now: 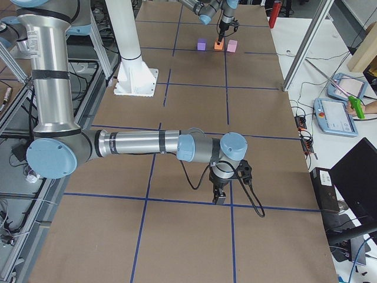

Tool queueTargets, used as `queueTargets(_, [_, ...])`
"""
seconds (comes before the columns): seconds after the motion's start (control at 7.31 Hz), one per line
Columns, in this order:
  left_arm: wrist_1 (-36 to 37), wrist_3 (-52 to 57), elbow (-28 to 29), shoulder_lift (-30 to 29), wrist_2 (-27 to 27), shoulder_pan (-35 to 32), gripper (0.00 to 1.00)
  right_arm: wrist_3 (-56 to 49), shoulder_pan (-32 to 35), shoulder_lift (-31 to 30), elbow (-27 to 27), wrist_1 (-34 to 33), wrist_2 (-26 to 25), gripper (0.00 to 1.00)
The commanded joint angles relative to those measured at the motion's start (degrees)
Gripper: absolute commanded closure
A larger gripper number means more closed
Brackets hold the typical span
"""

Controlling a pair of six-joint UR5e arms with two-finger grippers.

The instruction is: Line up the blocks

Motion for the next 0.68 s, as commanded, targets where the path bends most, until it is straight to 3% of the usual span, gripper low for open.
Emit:
queueTargets(0.0, [4.9,0.3,-4.2,0.1,-0.5,-5.2,0.0,-0.1,0.0,0.0,0.0,0.0,0.0,0.0])
queueTargets(0.27, [13.6,7.5,-9.5,0.1,-0.6,-12.2,0.0,0.0,0.0,0.0,0.0,0.0,0.0,0.0])
queueTargets(0.55, [17.3,14.5,-10.4,1.5,-0.6,-18.8,0.0,-0.1,0.0,0.0,0.0,0.0,0.0,0.0])
